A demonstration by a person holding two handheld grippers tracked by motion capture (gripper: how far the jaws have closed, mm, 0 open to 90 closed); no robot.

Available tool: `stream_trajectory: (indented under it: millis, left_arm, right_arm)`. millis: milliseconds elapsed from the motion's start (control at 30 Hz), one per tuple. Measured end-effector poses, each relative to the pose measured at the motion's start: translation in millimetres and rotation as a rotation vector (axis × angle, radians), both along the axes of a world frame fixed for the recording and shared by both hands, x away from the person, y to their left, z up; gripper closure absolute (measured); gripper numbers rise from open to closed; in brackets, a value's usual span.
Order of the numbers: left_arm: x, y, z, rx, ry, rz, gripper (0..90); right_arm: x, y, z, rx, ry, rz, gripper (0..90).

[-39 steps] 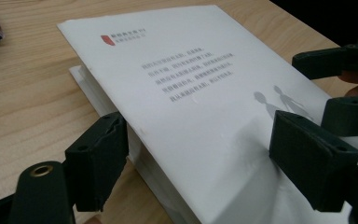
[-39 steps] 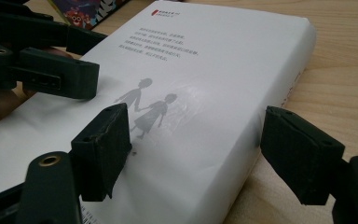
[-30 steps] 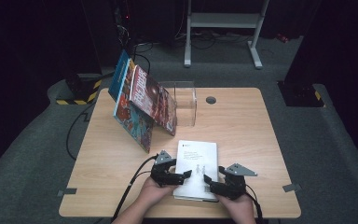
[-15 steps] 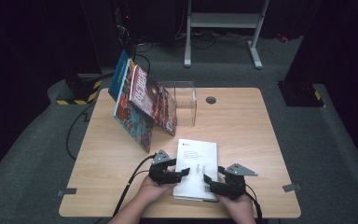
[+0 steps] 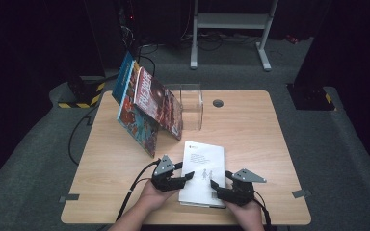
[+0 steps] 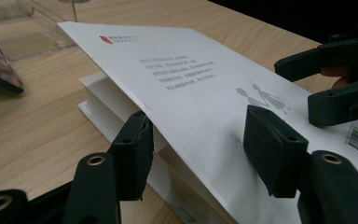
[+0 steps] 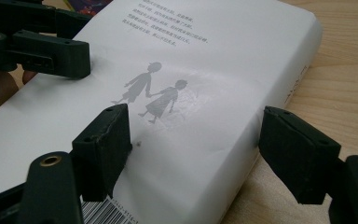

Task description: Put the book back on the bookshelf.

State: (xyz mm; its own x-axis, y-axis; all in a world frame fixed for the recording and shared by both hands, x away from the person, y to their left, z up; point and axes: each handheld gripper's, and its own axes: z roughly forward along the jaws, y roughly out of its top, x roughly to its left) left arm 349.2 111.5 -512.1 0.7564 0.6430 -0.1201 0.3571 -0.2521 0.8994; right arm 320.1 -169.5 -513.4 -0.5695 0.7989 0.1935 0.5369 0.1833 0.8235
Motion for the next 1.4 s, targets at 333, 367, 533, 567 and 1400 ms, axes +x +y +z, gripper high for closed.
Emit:
stream_trajectory:
  millis: [333,367,533,567,1400]
  left_arm:
    - [-6.7,-0.3,3.9,0.010,-0.090,-0.005,43.8]
    - [-7.0,-0.4,3.8,0.008,-0.094,-0.007,43.8]
    - [-8.1,-0.3,4.8,0.012,-0.118,-0.014,43.8]
    - [-8.6,-0.4,5.2,0.012,-0.124,-0.014,43.8]
    - [-17.4,-0.2,12.5,0.033,-0.236,-0.033,44.0]
  right_arm:
    - [0.5,-7.6,4.1,0.014,-0.014,-0.028,27.8]
    - [1.1,-8.2,4.1,0.017,-0.014,-0.027,27.6]
    - [4.0,-6.9,2.4,0.018,0.006,-0.014,25.4]
    - [4.0,-6.9,2.4,0.018,0.006,-0.014,25.4]
    - [32.4,-9.3,-7.9,0.207,0.218,0.054,7.6]
